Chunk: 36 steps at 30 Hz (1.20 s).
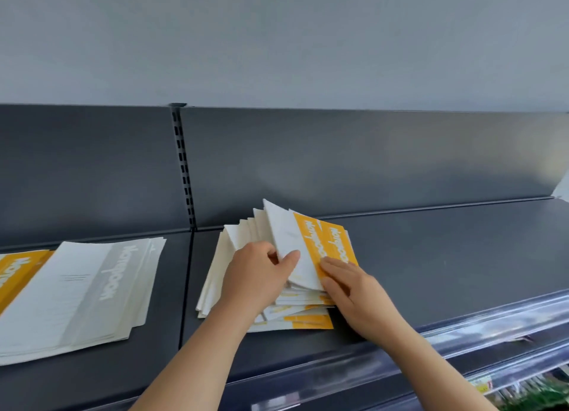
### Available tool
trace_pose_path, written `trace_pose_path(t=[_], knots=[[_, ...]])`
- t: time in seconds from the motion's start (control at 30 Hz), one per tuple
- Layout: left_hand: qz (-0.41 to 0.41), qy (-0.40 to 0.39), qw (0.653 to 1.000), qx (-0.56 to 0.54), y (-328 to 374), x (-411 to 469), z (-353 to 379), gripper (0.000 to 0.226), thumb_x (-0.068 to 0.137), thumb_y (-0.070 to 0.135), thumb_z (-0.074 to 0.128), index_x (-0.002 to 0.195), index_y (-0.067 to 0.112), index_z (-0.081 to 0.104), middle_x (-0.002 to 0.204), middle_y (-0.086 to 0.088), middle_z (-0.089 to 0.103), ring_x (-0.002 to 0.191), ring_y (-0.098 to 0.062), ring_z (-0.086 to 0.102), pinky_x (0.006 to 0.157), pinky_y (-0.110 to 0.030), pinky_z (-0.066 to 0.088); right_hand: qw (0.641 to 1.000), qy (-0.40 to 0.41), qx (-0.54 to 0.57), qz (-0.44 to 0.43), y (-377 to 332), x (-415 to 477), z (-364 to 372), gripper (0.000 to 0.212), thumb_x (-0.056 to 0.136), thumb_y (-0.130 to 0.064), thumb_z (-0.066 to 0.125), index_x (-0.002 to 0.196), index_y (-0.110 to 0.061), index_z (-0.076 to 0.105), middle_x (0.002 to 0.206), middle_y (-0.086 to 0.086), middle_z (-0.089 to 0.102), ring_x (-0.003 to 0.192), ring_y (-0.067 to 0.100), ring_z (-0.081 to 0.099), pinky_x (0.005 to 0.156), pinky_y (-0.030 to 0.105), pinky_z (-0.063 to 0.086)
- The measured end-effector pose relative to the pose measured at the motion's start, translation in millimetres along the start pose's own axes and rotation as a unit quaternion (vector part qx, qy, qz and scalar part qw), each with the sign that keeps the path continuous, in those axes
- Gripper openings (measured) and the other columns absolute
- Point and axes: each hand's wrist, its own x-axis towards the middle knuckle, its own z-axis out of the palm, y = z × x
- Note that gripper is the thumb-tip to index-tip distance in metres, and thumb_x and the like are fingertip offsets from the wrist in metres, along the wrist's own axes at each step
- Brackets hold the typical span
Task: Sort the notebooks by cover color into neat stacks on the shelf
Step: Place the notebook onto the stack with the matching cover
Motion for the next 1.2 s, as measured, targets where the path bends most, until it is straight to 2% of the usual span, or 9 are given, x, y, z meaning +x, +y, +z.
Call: trace_pose_path(t=[0.1,0.27,0.4,0.5,0.63,0.8,0.9,0.97,1.2], knots=[[-0.043,0.009,0.999,-0.028,2.2,1.2,-0.2,0.031,0.083,0.024,0.062,0.060,0.011,0.044,0.053,-0.001,0.048,0.041,-0.012,0.044,0.045,-0.023,0.034,0.998,-0.006,0.064,-0.010,3.1,-3.2,-6.0,0.032,0.099,-0.026,0.043,0.127,-0.024,0.056,0.130,-0.020,0.049,0.112,-0.029,0.031,0.106,0.012,0.018],[-0.072,0.031,0.994,-0.079,5.5,-3.7,-3.4,0.015,0.083,0.010,0.054,0.072,0.000,0.049,0.065,-0.004,0.059,0.039,-0.008,0.042,0.033,-0.016,0.028,0.989,0.085,0.055,0.108,18.6,2.1,-0.4,0.030,0.099,-0.019,0.034,0.075,-0.011,0.050,0.068,0.000,0.054,0.067,0.017,0.049,0.108,0.038,0.032],[-0.097,0.044,0.989,-0.101,13.0,-6.8,-3.6,0.009,0.085,0.014,0.053,0.093,0.012,0.052,0.089,0.001,0.064,0.073,-0.021,0.066,0.051,-0.036,0.055,0.996,0.022,0.056,0.067,11.8,-0.4,-3.1,0.032,0.100,-0.016,0.034,0.109,-0.004,0.062,0.112,0.008,0.064,0.108,0.022,0.049,0.103,0.000,0.001],[-0.105,0.045,0.989,-0.096,14.2,-8.2,-4.6,0.012,0.086,0.014,0.054,0.098,0.013,0.050,0.092,0.002,0.063,0.076,-0.022,0.067,0.056,-0.037,0.056,0.996,-0.004,0.080,0.035,11.7,-0.6,-4.0,0.035,0.100,-0.023,0.038,0.132,-0.021,0.053,0.140,-0.009,0.048,0.137,0.011,0.028,0.109,0.015,0.014],[-0.093,0.031,0.991,-0.096,10.8,-11.1,-5.9,0.012,0.089,0.012,0.054,0.100,0.016,0.057,0.099,0.009,0.066,0.070,-0.013,0.067,0.051,-0.027,0.054,0.994,0.011,0.089,0.054,14.3,-0.1,-3.6,0.034,0.099,-0.022,0.041,0.131,-0.020,0.053,0.135,-0.010,0.050,0.126,0.009,0.042,0.103,0.018,0.030],[-0.101,-0.008,0.985,-0.136,5.4,-17.4,-12.5,0.023,0.094,0.010,0.048,0.111,0.021,0.059,0.108,0.013,0.064,0.083,0.000,0.061,0.052,-0.013,0.049,0.994,-0.004,0.078,0.074,11.8,3.9,-2.2,0.023,0.100,-0.026,0.036,0.097,-0.016,0.057,0.097,-0.009,0.059,0.090,-0.001,0.050,0.113,0.038,0.025],[-0.113,-0.032,0.981,-0.156,1.1,-23.5,-16.1,0.028,0.097,0.014,0.042,0.121,0.025,0.052,0.117,0.014,0.062,0.093,-0.004,0.061,0.066,-0.019,0.049,0.989,-0.006,0.124,0.084,2.7,6.5,-2.3,0.026,0.098,-0.028,0.044,0.116,-0.014,0.056,0.109,-0.008,0.058,0.101,-0.004,0.049,0.109,0.042,0.033],[-0.115,-0.037,0.979,-0.164,-1.3,-28.3,-20.2,0.024,0.099,0.018,0.041,0.120,0.026,0.048,0.116,0.015,0.061,0.097,-0.004,0.059,0.061,-0.018,0.048,0.980,0.008,0.171,0.101,-7.5,7.4,-3.6,0.040,0.094,-0.030,0.052,0.133,-0.022,0.046,0.131,-0.010,0.049,0.116,0.006,0.049,0.102,0.037,0.043],[-0.131,0.037,0.968,-0.210,-21.1,-44.2,-51.8,0.016,0.096,0.014,0.046,0.111,0.021,0.050,0.105,0.012,0.063,0.092,0.000,0.058,0.054,-0.008,0.045,0.964,0.069,0.251,0.044,-50.1,18.6,8.1,0.051,0.087,-0.016,0.064,0.134,-0.026,0.046,0.131,-0.023,0.039,0.094,-0.001,0.055,0.068,0.006,0.043]])
